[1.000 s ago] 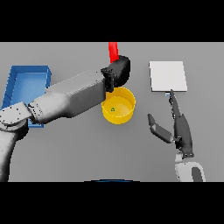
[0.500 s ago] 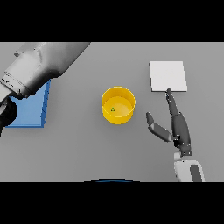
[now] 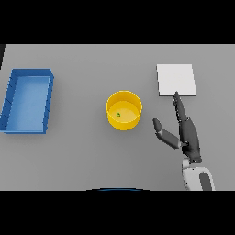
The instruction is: Pick up the red beaker and tilt it to pour out 1 green nut into yellow bowl. Pick up the yellow bowl and place it on the metallic measuring scale.
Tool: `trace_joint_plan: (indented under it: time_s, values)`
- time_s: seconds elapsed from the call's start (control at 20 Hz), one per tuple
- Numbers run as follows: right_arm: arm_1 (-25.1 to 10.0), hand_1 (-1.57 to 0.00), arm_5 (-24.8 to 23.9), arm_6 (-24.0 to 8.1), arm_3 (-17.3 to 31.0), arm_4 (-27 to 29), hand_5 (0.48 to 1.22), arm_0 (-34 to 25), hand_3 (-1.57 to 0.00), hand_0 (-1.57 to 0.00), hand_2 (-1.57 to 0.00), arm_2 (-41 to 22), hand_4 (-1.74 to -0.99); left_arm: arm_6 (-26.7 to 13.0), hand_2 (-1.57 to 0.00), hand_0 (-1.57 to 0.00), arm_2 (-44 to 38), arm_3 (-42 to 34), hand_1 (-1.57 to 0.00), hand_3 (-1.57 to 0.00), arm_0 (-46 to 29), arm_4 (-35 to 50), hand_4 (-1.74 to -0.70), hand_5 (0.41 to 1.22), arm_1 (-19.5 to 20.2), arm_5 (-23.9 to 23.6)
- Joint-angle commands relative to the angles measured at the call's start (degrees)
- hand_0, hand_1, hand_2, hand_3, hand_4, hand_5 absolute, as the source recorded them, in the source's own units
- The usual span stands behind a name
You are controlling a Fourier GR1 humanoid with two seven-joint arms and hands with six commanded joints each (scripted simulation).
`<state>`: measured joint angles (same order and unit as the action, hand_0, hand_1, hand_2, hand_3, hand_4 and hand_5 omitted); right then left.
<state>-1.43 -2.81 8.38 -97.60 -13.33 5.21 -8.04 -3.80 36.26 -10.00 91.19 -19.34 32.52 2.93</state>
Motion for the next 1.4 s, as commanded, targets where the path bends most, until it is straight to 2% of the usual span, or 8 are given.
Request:
trace_joint_plan:
  time_s: [0.0, 0.2, 0.35, 0.65, 0.8, 1.1, 1.3, 1.35]
  values:
    - [-0.4, 0.0, 0.2, -0.1, 0.3, 0.2, 0.631, -0.3, 0.0, 0.0, 0.0, 0.3, -1.081, -1.1, -1.57, -1.57, -1.5, 0.8, -1.57, -1.5, -1.9, 2.5, -1.74, 1.221, 0.6, -1.9]
    - [-0.6, 0.0, 1.3, 0.8, 0.8, 0.9, 0.657, -0.1, 0.0, 0.0, 0.0, -0.1, -1.141, -5.8, -1.57, -1.57, -5.6, 0.1, -1.57, -1.54, -10.4, 11.2, -1.74, 1.221, 4.2, -7.4]
    - [-1.1, 0.0, 1.6, 1.2, 1.1, 0.8, 0.672, -0.6, 0.0, 0.0, 0.0, 0.0, -1.165, -12.4, -1.57, -1.57, -8.9, -3.0, -1.57, -1.56, -16.0, 18.0, -1.74, 1.221, 5.6, -11.2]
    - [-1.9, 0.0, 1.5, -0.7, 1.1, -0.1, 0.703, -1.5, 0.0, 0.0, 0.0, 0.0, -1.194, -18.6, -1.57, -1.57, -11.0, -20.7, -1.57, -1.37, -33.5, 29.2, -1.74, 1.221, 9.2, -18.1]
    - [-1.9, 0.0, 1.4, 1.6, 1.4, -0.7, 0.708, -0.5, 0.0, 0.0, 0.0, -0.4, -1.207, -22.6, -1.57, -1.57, -10.7, -31.0, -1.57, -1.38, -41.6, 33.2, -1.74, 1.221, 11.1, -22.7]
    - [-1.6, 0.0, 0.8, 1.2, 2.2, -0.7, 0.687, -1.3, 0.0, 0.0, 0.0, 0.0, -1.186, -28.2, -1.57, -1.57, -7.5, -45.3, -1.57, -1.38, -52.9, 38.0, -1.74, 1.221, 12.9, -30.8]
    - [-1.2, 0.0, 1.0, -0.1, 2.4, -0.7, 0.679, -2.1, 0.0, 0.0, 0.0, -0.4, -1.168, -30.1, -1.57, -1.57, -5.4, -49.5, -1.57, -1.37, -55.9, 42.3, -1.73, 0.955, 14.6, -29.6]
    - [-1.3, 0.0, 1.2, 0.3, 1.7, -0.7, 0.678, -1.2, 0.0, 0.0, 0.0, -0.7, -1.165, -30.6, -1.57, -1.57, -4.4, -51.5, -1.57, -1.41, -56.7, 43.2, -1.66, 0.888, 15.8, -28.4]
